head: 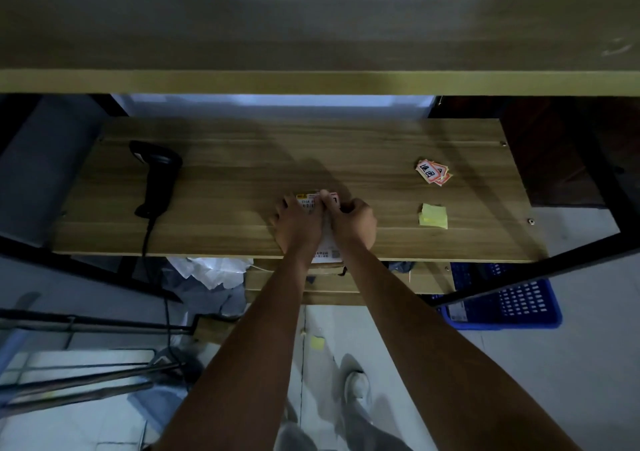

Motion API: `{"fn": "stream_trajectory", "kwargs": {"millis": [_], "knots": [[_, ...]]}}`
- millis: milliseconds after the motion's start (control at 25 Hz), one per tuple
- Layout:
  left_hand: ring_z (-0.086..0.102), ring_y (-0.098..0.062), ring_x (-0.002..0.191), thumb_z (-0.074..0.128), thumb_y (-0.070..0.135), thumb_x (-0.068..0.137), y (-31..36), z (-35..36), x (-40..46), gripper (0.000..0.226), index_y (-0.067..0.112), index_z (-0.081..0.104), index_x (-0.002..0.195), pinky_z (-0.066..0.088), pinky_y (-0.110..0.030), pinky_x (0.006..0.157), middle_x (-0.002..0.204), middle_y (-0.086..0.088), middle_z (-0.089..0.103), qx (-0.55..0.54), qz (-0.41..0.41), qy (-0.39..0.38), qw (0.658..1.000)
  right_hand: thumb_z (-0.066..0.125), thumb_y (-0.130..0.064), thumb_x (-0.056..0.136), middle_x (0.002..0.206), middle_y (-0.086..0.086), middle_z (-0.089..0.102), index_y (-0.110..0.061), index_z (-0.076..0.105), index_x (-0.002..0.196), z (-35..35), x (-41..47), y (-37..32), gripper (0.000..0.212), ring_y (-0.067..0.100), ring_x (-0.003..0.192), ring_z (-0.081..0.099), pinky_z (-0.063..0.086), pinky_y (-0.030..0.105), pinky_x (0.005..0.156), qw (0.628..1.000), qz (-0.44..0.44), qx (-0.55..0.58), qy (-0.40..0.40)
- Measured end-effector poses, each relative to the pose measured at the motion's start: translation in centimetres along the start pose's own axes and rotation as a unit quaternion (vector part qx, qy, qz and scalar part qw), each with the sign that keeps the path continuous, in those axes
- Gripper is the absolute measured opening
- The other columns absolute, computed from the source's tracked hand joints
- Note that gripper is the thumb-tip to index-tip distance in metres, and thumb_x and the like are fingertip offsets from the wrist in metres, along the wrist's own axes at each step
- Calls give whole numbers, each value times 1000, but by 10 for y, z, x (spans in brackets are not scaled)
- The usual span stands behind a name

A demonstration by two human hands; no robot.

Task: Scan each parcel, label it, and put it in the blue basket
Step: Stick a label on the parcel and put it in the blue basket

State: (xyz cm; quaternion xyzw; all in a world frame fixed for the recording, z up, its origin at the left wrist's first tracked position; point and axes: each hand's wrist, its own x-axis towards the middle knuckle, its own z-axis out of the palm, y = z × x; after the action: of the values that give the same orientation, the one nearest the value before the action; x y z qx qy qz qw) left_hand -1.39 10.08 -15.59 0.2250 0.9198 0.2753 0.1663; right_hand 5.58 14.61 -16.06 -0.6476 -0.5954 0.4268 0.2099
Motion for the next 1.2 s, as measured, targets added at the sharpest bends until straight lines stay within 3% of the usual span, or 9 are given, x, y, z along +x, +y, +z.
{"fn": "stream_trajectory", "kwargs": {"millis": [240,480,640,800,1040,1200], "knots": [[40,-38,130,44,58,92,-5,4,6,72,9,34,144,31,-44,106,146,-16,41,-11,1,-15,1000,52,-62,86,94,3,71,-20,68,93,0,-2,1,46,22,85,67,49,28,68,999,-29,-4,22],[44,-39,126,35,41,101,-7,5,5,52,7,39,140,33,-42,103,141,-17,44,-6,3,-3,1000,38,-48,99,103,9,66,-16,66,102,-3,-7,1,43,30,89,66,40,27,65,991,-89,-80,60],[44,-39,128,33,48,100,-5,3,1,57,6,42,138,33,-43,104,142,-17,44,-14,8,-4,1000,39,-60,94,96,10,66,-14,64,84,-4,-11,1,53,30,80,66,47,31,65,991,-83,-89,61],[44,-36,128,40,59,93,-4,2,0,69,7,42,138,33,-42,104,142,-15,45,6,15,-6,1000,54,-67,81,93,3,66,-18,63,88,-5,-10,2,50,21,77,65,52,31,64,995,-68,-67,32],[41,-38,131,38,54,97,-1,0,-1,66,5,38,141,31,-43,105,146,-17,41,26,18,-10,999,53,-53,90,101,8,66,-13,65,95,-6,-10,1,42,29,86,66,53,37,70,994,-80,-62,33],[42,-39,129,34,44,101,0,-1,-2,59,0,37,141,28,-43,106,142,-21,43,43,31,-9,999,46,-46,96,107,12,65,-12,65,104,-8,-10,1,40,33,91,65,46,34,69,990,-106,-85,39]]}}
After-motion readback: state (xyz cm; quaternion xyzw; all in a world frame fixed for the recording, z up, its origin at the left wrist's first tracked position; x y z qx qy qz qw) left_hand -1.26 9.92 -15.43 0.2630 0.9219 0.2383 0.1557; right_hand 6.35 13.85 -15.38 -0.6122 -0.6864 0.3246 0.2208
